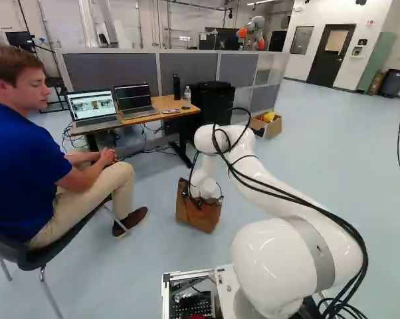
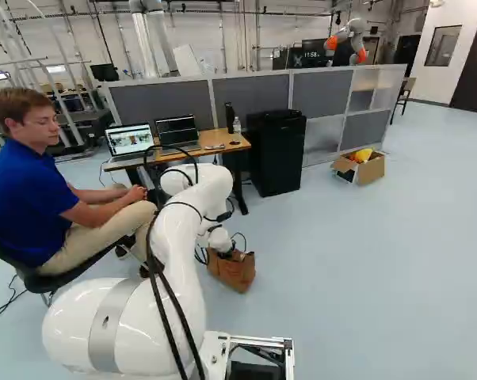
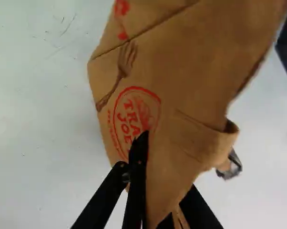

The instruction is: Pick up the grocery bag from the ground

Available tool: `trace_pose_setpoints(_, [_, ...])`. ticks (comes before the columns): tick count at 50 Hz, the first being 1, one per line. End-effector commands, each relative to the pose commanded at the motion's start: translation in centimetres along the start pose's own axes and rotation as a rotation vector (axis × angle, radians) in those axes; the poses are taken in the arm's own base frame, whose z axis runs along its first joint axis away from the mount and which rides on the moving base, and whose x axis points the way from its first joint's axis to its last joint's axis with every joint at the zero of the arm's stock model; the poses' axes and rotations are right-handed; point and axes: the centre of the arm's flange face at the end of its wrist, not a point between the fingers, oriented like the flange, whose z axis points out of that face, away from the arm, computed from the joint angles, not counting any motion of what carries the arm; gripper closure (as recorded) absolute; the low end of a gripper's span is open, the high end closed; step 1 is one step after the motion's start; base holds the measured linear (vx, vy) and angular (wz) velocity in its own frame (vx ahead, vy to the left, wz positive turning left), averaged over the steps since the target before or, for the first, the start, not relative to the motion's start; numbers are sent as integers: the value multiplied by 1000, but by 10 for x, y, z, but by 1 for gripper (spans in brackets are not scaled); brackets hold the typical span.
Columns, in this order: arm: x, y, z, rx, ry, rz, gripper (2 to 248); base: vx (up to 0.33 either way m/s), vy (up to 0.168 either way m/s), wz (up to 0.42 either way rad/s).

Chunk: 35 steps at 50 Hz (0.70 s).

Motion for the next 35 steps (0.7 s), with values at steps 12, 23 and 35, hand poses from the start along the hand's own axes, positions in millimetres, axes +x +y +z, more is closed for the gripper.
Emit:
trace_pose_setpoints(12, [8, 11, -30, -5, 4, 0, 228, 0, 0, 0])
trace_pose_setpoints(23, [16, 21, -59, -12, 9, 0, 228, 0, 0, 0])
trace_pose_setpoints(35, [23, 31, -89, -23, 17, 0, 228, 0, 0, 0])
